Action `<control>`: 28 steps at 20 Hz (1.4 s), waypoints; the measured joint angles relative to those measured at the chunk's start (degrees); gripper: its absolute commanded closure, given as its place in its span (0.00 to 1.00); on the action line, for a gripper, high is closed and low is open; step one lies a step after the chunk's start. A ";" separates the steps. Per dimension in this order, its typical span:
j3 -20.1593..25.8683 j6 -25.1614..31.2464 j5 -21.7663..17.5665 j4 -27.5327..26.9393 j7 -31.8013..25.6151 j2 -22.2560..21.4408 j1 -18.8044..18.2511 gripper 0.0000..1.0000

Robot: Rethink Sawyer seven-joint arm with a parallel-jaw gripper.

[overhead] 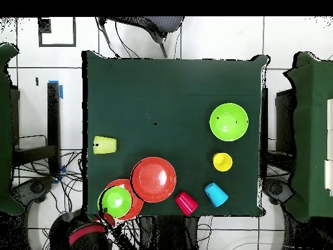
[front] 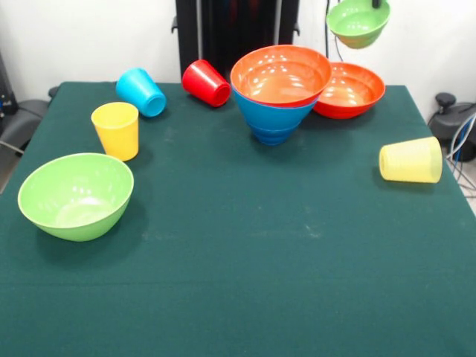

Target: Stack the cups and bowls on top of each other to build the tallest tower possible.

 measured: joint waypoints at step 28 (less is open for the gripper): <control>4.35 -1.13 -5.38 3.31 0.00 -5.18 -5.14 1.00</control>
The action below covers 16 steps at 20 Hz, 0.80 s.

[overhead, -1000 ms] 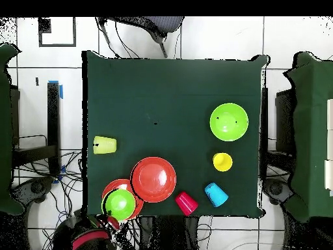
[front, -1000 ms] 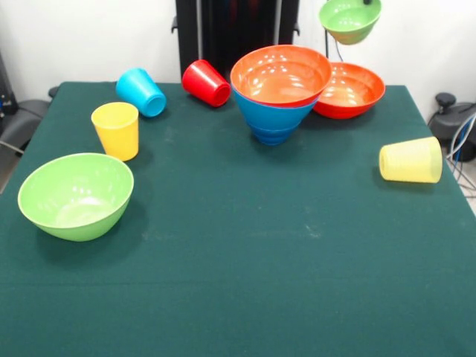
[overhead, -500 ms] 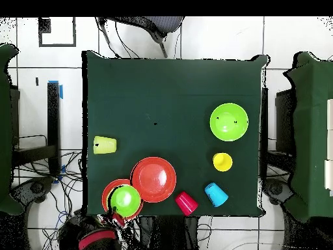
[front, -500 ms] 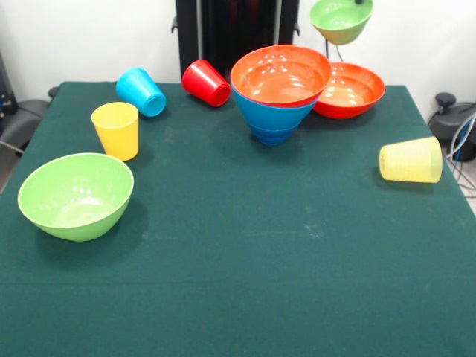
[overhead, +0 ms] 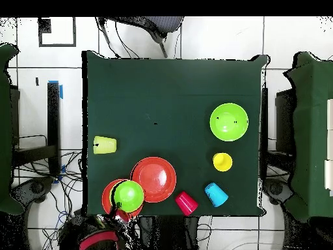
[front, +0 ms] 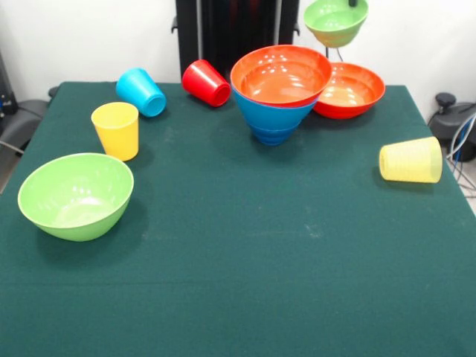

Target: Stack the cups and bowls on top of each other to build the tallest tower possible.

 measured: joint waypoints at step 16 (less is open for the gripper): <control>-1.94 2.27 -10.12 1.22 0.00 -0.08 2.89 1.00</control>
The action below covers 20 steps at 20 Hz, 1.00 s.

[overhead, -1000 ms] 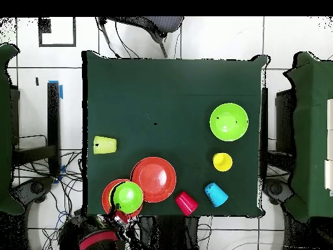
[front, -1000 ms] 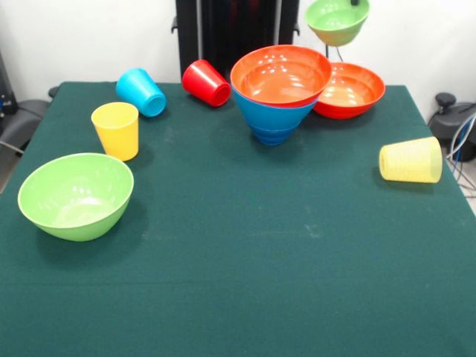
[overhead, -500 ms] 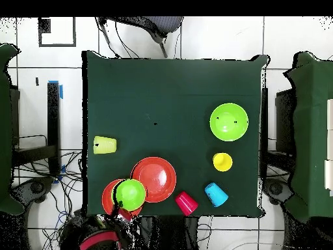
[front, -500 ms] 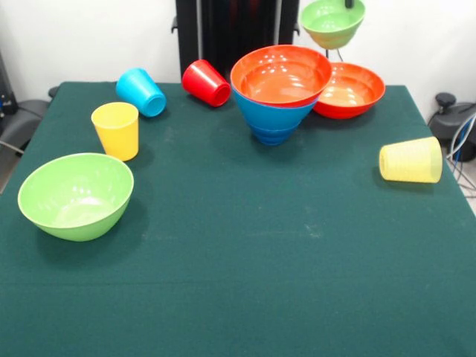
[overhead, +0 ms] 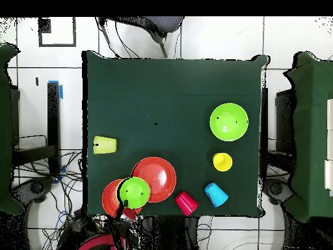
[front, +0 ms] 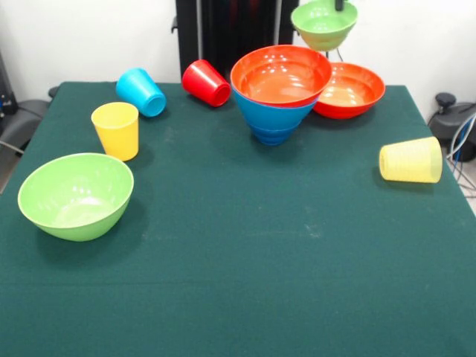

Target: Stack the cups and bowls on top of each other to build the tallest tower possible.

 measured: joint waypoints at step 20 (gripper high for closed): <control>-11.41 9.76 -18.66 2.32 0.81 3.34 12.62 1.00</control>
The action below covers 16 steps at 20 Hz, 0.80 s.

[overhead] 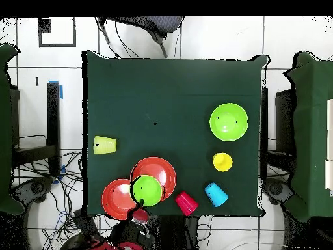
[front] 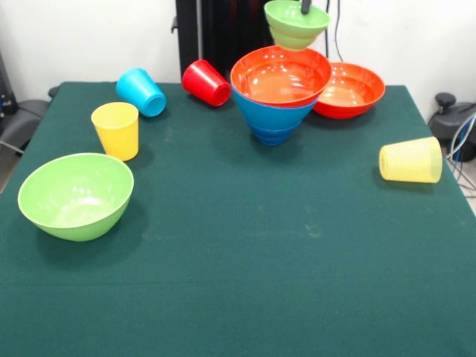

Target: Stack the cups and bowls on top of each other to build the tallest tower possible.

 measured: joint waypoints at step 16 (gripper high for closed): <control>-6.15 2.19 -6.67 -0.10 10.99 5.55 6.97 1.00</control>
